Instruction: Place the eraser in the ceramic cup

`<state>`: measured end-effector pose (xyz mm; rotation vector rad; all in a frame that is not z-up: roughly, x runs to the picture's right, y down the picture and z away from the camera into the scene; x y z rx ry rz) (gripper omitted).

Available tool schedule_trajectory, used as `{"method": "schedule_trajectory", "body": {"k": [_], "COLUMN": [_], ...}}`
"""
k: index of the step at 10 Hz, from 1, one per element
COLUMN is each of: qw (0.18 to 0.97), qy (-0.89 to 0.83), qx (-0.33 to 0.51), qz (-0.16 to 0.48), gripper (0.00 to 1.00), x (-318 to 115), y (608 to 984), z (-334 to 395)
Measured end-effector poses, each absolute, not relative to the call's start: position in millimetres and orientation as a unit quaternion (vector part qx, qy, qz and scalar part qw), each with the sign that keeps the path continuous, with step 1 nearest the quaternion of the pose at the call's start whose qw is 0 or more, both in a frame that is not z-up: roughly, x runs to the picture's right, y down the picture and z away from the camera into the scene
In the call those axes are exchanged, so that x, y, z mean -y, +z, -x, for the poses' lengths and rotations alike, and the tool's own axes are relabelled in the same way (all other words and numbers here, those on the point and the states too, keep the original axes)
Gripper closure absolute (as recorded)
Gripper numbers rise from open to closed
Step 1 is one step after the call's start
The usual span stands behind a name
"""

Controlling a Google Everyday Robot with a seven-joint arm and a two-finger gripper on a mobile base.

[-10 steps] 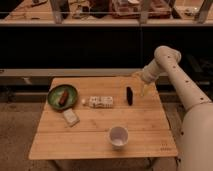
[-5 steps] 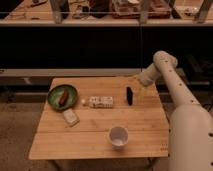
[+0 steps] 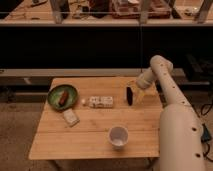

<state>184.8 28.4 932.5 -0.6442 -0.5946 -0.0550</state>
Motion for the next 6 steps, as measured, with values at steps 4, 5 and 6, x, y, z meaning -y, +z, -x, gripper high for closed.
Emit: {"method": "schedule_trajectory", "body": {"k": [4,5,6], "qw": [0.899,0.899,0.9], "qy": [-0.029,-0.029,-0.029], "qx": [0.289,0.289,0.288], "qz": [0.327,0.327,0.326], "gripper": [0.34,0.42,0.51], "x": [-37,-36,-35], "y": [947,948,948], "z": [-176,-175,-176]}}
